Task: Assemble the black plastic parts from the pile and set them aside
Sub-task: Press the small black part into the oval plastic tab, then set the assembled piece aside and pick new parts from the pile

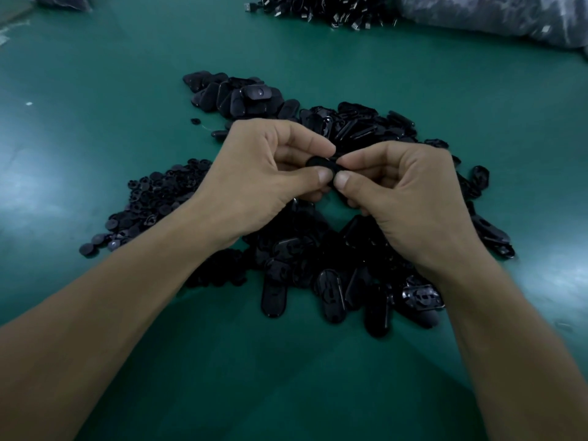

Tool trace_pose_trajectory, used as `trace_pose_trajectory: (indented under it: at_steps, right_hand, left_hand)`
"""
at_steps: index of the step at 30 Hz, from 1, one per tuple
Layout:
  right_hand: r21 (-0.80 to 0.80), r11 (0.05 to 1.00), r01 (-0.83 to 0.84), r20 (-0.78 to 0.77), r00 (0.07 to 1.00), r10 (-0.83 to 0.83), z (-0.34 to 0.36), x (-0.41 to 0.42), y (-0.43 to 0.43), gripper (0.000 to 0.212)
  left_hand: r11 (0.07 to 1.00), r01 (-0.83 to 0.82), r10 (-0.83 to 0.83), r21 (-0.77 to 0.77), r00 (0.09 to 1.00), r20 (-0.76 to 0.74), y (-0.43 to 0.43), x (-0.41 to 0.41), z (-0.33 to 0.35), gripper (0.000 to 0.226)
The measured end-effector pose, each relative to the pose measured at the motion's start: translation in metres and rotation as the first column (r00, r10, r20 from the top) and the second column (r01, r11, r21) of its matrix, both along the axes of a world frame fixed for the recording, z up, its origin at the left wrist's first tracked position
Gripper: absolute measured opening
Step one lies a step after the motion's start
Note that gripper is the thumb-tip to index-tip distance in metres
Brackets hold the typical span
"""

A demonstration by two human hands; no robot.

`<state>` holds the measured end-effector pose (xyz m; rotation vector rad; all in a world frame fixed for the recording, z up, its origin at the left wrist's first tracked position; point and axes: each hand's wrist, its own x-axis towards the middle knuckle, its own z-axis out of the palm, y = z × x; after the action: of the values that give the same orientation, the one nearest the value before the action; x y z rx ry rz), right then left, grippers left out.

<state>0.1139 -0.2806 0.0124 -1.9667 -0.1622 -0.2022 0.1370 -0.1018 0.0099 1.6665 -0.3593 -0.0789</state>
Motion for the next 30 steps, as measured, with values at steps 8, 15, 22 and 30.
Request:
trace_pose_trajectory:
  at_steps: [8,15,22,30]
  right_hand:
    - [-0.027,1.0,0.014,0.01,1.0,-0.014,-0.002,-0.001,0.001,0.016]
    - [-0.014,1.0,-0.002,0.009,1.0,0.002,0.0,-0.002,0.0,0.018]
    - [-0.015,1.0,0.024,0.074,0.997,-0.023,-0.002,-0.003,0.002,0.017]
    - [-0.274,0.928,0.254,0.204,0.958,-0.201,-0.007,-0.003,0.001,0.015]
  left_hand:
    - [0.997,-0.039,0.036,0.07,0.998,0.048,-0.001,-0.002,0.002,0.019]
    - [0.985,-0.109,0.096,0.132,0.99,0.101,-0.002,-0.001,-0.001,0.02]
    - [0.961,-0.144,0.099,0.235,0.976,0.195,0.004,0.003,0.0,0.013]
    - [0.905,-0.337,0.271,0.259,0.927,0.259,0.014,0.03,0.004,0.011]
